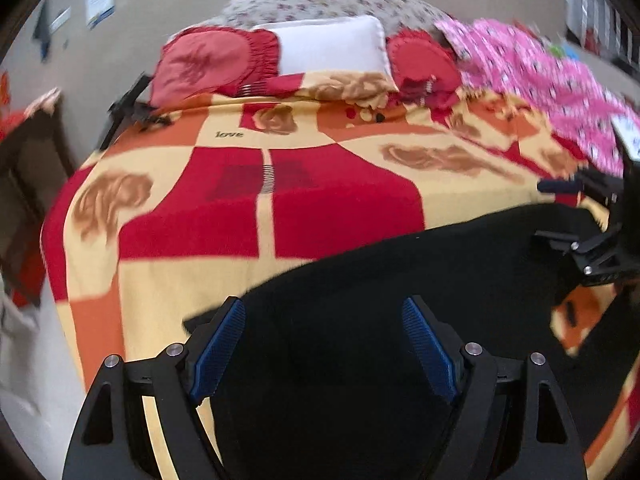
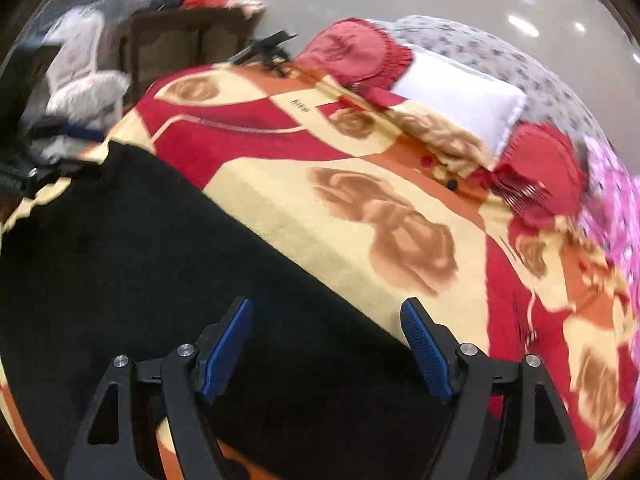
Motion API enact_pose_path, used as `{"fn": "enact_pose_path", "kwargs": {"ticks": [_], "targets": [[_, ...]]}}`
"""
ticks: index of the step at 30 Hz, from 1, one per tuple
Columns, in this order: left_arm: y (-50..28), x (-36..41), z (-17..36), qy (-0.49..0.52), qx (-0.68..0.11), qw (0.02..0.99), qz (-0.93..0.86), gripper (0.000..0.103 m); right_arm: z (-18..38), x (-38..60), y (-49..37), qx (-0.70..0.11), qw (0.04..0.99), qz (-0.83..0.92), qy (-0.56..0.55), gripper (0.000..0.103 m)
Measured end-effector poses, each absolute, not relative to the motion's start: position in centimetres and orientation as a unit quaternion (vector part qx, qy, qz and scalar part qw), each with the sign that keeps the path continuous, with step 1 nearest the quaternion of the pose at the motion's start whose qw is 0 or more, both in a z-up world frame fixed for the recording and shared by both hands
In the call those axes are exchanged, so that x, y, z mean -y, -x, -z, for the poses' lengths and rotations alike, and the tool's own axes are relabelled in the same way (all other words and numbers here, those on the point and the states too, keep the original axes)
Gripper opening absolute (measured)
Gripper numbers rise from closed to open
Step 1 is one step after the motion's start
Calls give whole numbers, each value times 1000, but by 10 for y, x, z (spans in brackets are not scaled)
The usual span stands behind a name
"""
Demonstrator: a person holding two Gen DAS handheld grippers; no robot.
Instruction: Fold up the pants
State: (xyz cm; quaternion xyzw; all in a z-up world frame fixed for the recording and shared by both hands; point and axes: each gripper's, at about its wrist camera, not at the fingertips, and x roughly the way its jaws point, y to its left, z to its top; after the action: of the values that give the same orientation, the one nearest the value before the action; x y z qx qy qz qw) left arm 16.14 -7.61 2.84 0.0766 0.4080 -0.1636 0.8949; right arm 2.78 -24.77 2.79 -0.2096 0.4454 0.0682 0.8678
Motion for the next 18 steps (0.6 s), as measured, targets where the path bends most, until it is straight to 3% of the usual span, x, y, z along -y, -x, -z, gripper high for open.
{"fn": "enact_pose_path", "kwargs": {"ticks": [2, 3, 6, 7, 9, 10, 11, 12, 18], "targets": [[-171, 87, -20, -107, -409, 890, 169, 81, -20, 241, -34, -454, 854, -84, 241, 75], [-176, 91, -16, -120, -411, 887, 170, 81, -15, 237, -36, -459, 846, -86, 259, 70], [-192, 102, -5, -150, -422, 879, 162, 79, -3, 232, -41, -472, 829, -88, 286, 27], [-196, 104, -2, -152, -428, 875, 165, 77, -1, 230, -42, -473, 828, -86, 289, 18], [-203, 108, 4, -158, -435, 871, 163, 60, -2, 228, -41, -475, 828, -86, 286, 10], [-206, 108, 2, -160, -434, 872, 160, 49, -5, 227, -40, -474, 831, -83, 280, 8], [-207, 107, -1, -157, -433, 873, 161, 24, -10, 227, -36, -471, 836, -81, 268, 7], [-207, 105, -5, -151, -434, 873, 161, 9, -15, 228, -34, -469, 840, -82, 258, 6], [-171, 83, -37, -111, -411, 886, 181, 5, -60, 228, 15, -445, 865, -99, 208, 6]]}}
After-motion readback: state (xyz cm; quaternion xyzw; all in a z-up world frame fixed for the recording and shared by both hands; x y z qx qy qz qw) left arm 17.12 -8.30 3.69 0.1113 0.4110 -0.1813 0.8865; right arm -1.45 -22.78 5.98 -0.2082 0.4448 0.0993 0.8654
